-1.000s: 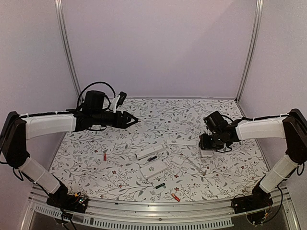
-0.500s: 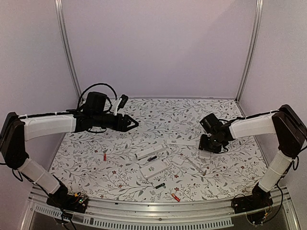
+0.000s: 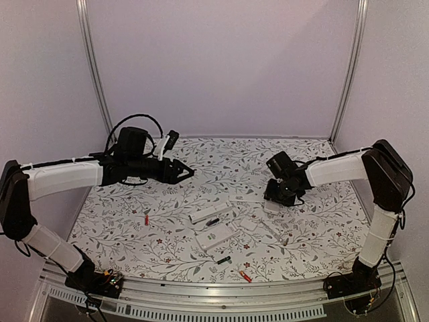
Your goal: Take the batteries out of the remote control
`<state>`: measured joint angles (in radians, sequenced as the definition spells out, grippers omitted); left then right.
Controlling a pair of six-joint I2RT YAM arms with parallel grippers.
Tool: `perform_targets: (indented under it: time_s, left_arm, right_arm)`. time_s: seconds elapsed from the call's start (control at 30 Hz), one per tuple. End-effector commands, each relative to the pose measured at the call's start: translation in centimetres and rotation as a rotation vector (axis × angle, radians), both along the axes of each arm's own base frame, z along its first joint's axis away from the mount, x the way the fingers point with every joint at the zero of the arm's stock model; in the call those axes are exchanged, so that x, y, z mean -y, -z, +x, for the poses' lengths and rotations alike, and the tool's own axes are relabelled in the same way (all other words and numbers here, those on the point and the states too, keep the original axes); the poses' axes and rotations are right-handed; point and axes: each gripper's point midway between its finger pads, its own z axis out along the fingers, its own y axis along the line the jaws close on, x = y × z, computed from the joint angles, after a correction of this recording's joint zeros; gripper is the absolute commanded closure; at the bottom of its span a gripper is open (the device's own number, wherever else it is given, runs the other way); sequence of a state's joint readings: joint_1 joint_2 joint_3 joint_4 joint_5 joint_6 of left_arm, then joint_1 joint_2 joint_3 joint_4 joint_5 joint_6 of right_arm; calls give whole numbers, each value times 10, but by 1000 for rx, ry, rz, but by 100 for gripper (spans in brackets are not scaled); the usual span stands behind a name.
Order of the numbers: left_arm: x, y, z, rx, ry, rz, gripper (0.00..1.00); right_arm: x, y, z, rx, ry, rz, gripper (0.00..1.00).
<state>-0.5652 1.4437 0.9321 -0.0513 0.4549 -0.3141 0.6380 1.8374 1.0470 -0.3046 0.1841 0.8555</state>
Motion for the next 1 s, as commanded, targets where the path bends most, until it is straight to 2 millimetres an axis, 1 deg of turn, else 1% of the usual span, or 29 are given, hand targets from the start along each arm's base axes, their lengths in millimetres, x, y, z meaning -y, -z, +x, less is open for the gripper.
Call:
perform_targets:
  time_s: [0.0,0.1,0.2,0.33,0.4,0.43,0.47,0.57,0.6,0.63,0.67,0.7,0.73,0.77,0.8,0.83,0.87,0.9,0.93,0.97]
  left_arm:
    - [4,-7,-6,17,17,10,33]
    - [5,-6,-6,15,21,15,33]
    - [6,-3,-6,10,21,19,33]
    - [9,-1,-8,9,31,25,33]
    - [11,-1,-10,17,39,30,32]
    - [12,0,-11,22,41,36,32]
    - [13,-1,-10,34,39,42,31]
    - [12,-2,-9,58,22,66,30]
    - [11,-5,-7,67,13,68,30]
    - [10,-7,-6,76,2,69,30]
    - [8,-10,-5,86,-8,70,29]
    - [6,-14,-3,94,-22,70,29]
    - [5,-18,-2,104,-36,66,29]
    - [4,-22,-1,106,-50,57,28]
    - [2,-26,-1,100,-69,38,28]
    - [2,-29,-2,95,-82,9,27]
    - [3,-35,-2,101,-95,-34,27]
    - [2,-35,-4,99,-111,-72,27]
    - [1,-36,-4,91,-134,-106,26]
    - [-2,-33,-4,82,-164,-127,26]
  right_arm:
    - [-21,14,-7,-50,-28,1,56]
    - [-29,11,-5,-39,-33,19,46]
    - [-35,4,-6,-27,-46,39,32]
    - [-41,-13,-6,8,-77,70,18]
    - [-39,-28,-5,43,-85,72,11]
    - [-36,-33,-5,55,-86,63,9]
    - [-33,-43,-5,79,-85,59,8]
    - [-20,-59,-9,125,-99,21,8]
    - [-17,-70,-11,152,-116,19,7]
    - [-13,-76,-15,168,-128,20,7]
    - [-11,-78,-20,172,-150,17,7]
    - [-8,-86,-25,188,-168,22,8]
    - [-3,-81,-33,179,-198,4,9]
    - [0,-81,-41,178,-222,7,10]
    - [2,-85,-48,188,-243,20,11]
    - [4,-82,-56,186,-275,17,13]
    - [5,-83,-65,192,-297,33,13]
    - [7,-81,-73,190,-321,39,13]
    - [10,-83,-81,191,-329,53,13]
    - [12,-80,-89,171,-336,60,13]
